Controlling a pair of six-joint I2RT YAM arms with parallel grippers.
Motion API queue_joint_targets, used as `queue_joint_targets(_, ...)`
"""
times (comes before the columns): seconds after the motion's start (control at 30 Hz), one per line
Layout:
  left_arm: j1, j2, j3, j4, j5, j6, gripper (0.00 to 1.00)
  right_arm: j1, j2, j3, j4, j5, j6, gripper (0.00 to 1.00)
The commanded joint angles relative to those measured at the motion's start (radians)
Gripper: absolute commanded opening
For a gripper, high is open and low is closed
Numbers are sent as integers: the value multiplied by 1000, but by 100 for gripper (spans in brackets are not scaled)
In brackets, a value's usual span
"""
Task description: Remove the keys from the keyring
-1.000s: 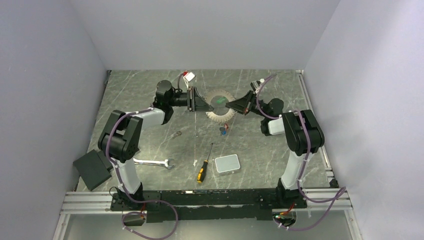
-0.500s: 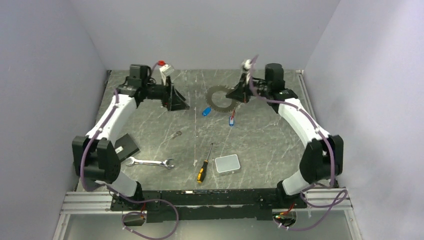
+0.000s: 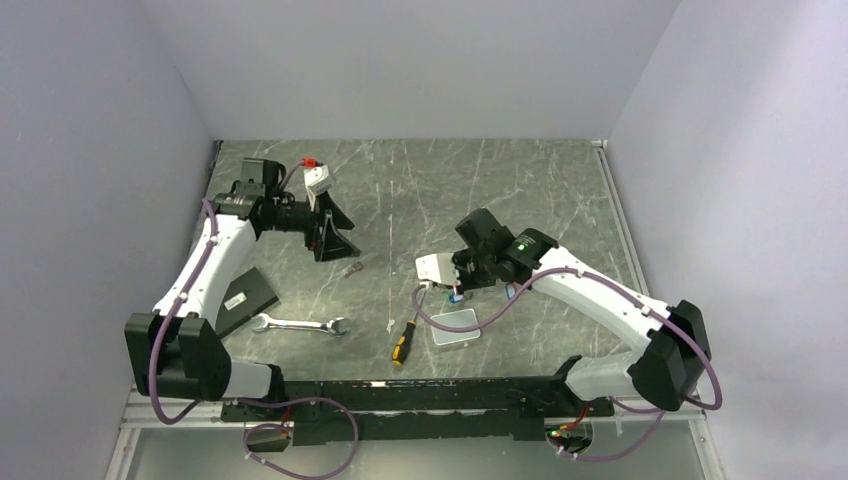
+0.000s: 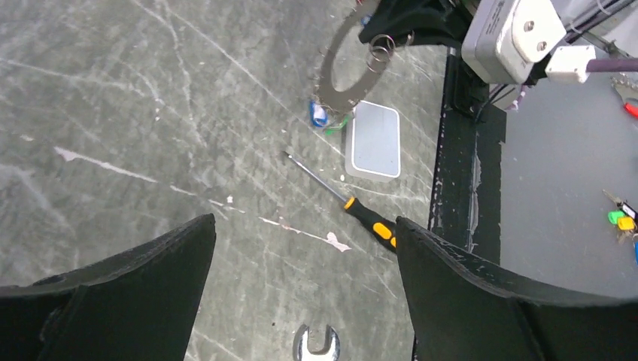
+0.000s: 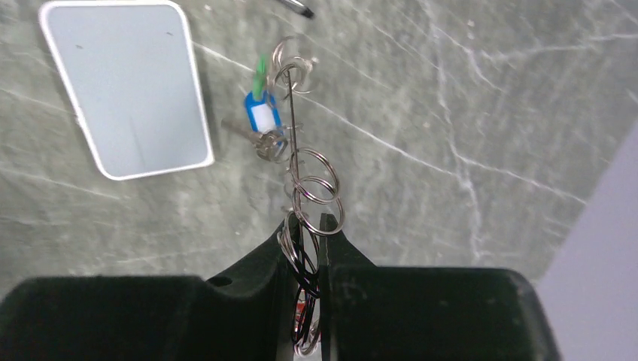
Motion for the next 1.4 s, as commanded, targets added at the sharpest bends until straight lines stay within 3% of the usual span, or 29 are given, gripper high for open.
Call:
queue_joint_targets(0.0,-64,-20,-10,46,55,56,91,22,-61,87,79,120,-18,0)
queue_joint_targets(0.17,-105,-6,-31,274,49,-173,83,30,-30,191,100,97,66,0)
queue_joint_targets(0.33,-136,16,-47,353,10,-216,79,40,-5,253,160,110,122,0)
queue_joint_targets(0.97,-248,96,-234,824,18,-516,92,110,-8,320,161,131,77,0)
queue_joint_targets(1.13,-261,114,-258,935,50,-617,86,116,-2,345,170,152,96,0)
queue_joint_targets(1.37,-274,117,-273,1032,104,-701,57,118,4,350,200,194,109,0)
